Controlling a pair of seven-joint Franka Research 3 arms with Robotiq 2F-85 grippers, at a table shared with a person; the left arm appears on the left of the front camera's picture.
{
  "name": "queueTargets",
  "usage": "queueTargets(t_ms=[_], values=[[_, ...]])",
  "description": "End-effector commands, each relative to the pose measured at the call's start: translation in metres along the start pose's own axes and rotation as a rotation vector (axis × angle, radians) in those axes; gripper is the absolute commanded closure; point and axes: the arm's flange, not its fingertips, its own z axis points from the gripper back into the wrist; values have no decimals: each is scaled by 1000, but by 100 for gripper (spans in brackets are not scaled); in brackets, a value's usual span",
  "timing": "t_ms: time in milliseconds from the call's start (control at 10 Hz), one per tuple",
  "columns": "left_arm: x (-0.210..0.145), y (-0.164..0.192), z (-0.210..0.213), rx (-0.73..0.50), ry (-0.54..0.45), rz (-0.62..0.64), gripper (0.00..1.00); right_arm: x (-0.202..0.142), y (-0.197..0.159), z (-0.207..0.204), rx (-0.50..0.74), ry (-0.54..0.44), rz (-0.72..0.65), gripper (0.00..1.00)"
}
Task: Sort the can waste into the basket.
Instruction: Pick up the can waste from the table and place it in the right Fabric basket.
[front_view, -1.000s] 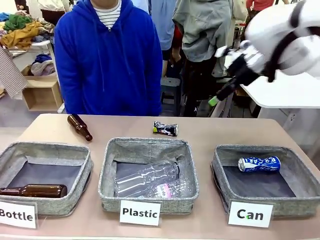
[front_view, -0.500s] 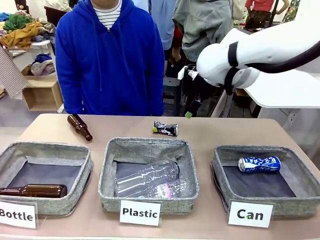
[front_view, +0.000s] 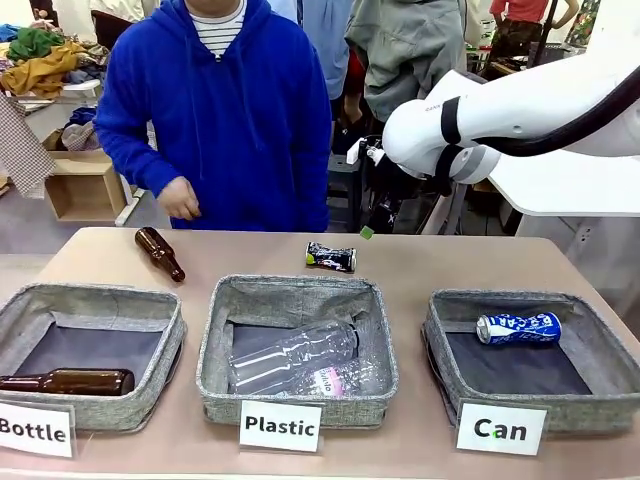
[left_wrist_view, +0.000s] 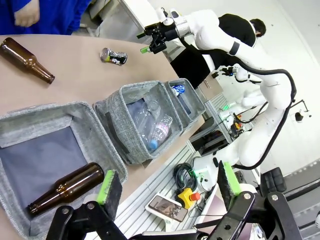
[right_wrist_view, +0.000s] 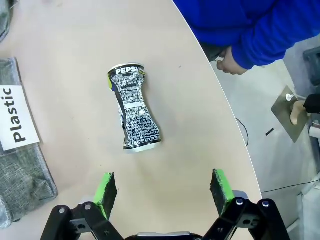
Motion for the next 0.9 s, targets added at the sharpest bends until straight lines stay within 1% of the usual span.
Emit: queueTargets(t_ms=[0, 200, 300, 500, 800], values=[[0, -2, -1, -5, -15, 7, 0, -1, -1, -1, -1, 3, -2, 0], [0, -2, -1, -5, -15, 7, 0, 19, 1, -14, -80, 15, 85, 0], [0, -2, -1, -5, -15, 7, 0, 32, 0, -19, -90, 22, 129, 0], [0, -2, -1, -5, -15, 7, 0, 56, 2, -30, -116, 65, 204, 0], [0, -2, -1, -5, -15, 7, 0, 89, 0, -55, -117, 166, 294, 0]])
